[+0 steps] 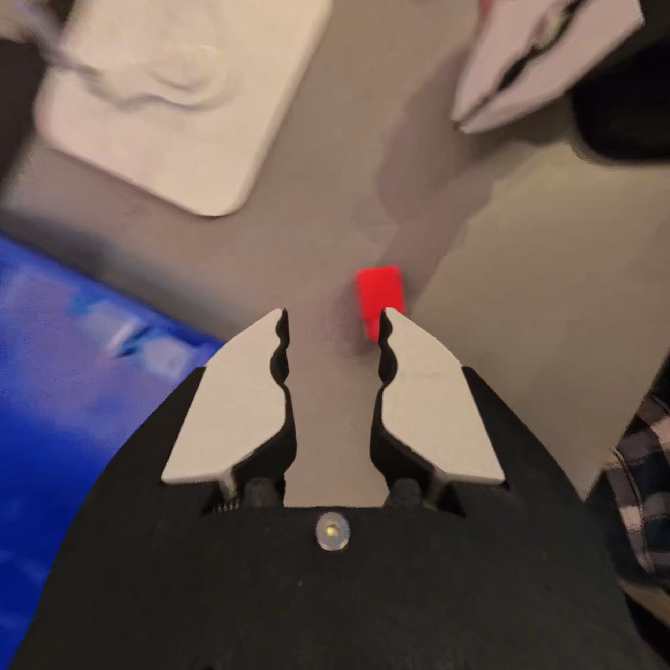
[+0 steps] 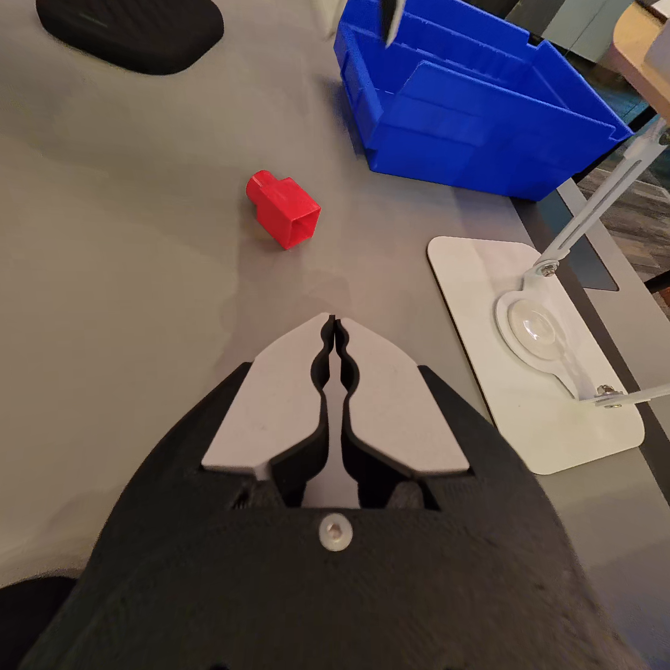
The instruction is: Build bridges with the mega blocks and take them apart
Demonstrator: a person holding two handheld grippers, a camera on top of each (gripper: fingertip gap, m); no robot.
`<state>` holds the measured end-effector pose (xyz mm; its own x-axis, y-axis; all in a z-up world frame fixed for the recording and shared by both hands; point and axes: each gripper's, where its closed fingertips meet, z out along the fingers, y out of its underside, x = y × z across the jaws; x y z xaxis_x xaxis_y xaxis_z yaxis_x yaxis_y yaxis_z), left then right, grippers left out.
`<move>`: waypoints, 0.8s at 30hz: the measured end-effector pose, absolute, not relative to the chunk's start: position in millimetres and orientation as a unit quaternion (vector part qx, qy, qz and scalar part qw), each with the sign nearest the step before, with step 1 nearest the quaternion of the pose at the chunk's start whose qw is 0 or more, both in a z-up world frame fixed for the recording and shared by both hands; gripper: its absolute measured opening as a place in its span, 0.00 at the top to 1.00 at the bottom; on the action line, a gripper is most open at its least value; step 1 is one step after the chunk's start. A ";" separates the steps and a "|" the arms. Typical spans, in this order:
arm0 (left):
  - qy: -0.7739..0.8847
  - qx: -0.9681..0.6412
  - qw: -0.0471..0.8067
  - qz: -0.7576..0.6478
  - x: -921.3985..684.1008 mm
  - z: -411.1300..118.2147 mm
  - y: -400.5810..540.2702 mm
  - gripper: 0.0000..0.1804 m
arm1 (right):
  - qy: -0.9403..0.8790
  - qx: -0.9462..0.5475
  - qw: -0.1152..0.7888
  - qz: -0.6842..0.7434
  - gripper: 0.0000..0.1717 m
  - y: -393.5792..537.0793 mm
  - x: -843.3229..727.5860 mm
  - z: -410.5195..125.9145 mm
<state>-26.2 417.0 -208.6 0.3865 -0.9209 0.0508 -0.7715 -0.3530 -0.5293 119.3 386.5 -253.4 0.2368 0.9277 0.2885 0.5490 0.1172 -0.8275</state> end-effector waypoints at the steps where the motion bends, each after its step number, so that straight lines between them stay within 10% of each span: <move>1: 0.502 -0.814 0.247 -0.155 -44.0 -193.8 439.8 0.74 | -0.581 -0.634 0.467 0.207 1.00 387.4 120.1 -252.7; 15: 0.333 -0.927 0.141 -0.096 -103.0 -297.4 570.7 0.65 | -0.584 -0.635 0.456 0.218 1.00 386.0 120.2 -256.3; 24: 0.348 -0.909 0.199 -0.115 -109.7 -274.4 586.3 0.78 | -0.588 -0.634 0.451 0.221 1.00 384.5 119.5 -258.2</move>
